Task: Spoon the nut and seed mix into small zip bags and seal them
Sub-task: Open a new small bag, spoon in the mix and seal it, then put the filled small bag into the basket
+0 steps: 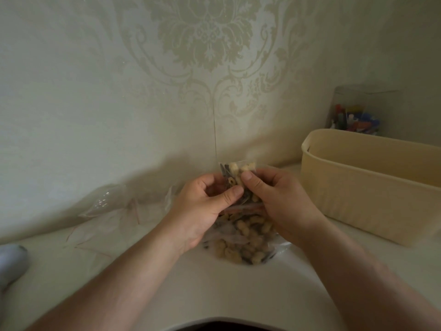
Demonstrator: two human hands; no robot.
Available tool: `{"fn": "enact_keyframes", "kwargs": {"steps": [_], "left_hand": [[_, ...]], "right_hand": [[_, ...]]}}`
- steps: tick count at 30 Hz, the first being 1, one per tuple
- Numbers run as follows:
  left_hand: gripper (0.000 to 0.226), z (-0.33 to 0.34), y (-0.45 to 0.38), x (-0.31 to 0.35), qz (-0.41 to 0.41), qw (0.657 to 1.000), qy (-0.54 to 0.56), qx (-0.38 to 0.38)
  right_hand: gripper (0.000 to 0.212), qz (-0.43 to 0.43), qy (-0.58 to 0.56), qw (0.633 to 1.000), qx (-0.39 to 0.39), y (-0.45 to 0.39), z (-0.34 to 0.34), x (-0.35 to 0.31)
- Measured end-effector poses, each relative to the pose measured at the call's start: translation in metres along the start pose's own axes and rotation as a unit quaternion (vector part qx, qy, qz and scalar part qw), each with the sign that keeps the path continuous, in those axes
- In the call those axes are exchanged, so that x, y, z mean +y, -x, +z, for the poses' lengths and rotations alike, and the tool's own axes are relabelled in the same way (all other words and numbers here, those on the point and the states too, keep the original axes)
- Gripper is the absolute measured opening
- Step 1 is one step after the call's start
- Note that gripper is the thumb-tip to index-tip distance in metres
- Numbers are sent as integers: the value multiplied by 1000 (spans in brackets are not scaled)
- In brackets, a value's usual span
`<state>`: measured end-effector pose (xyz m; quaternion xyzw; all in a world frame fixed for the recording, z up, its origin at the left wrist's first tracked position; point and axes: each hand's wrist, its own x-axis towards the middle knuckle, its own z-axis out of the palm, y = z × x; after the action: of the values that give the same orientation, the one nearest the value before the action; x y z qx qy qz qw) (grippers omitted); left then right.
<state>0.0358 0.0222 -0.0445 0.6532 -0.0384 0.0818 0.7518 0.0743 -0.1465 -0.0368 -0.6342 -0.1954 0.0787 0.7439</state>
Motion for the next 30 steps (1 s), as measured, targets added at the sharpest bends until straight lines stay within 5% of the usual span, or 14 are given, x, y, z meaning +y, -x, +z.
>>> {"fn": "enact_keyframes", "kwargs": {"steps": [7,11,16,20,24,30], "left_hand": [[46,-1,1,8,-26,999,38,-17],[26,6,-10,27,-51,996,79,5],[13,44,-43,55,10,991,-132,-32],[18,107,-58,58,186,888,-404,-115],[46,162,-60,40,282,782,-529,-169],[32,169,-57,28,325,774,-487,-243]], "right_hand": [[18,-32,-5,999,44,4,5,-7],[20,-57,7,995,87,6,1,-31],[16,-123,16,983,133,1,-42,-104],[21,-160,96,971,148,1,-106,-157],[14,-111,244,947,176,8,-168,-167],[9,15,494,854,163,28,-206,-161]]}}
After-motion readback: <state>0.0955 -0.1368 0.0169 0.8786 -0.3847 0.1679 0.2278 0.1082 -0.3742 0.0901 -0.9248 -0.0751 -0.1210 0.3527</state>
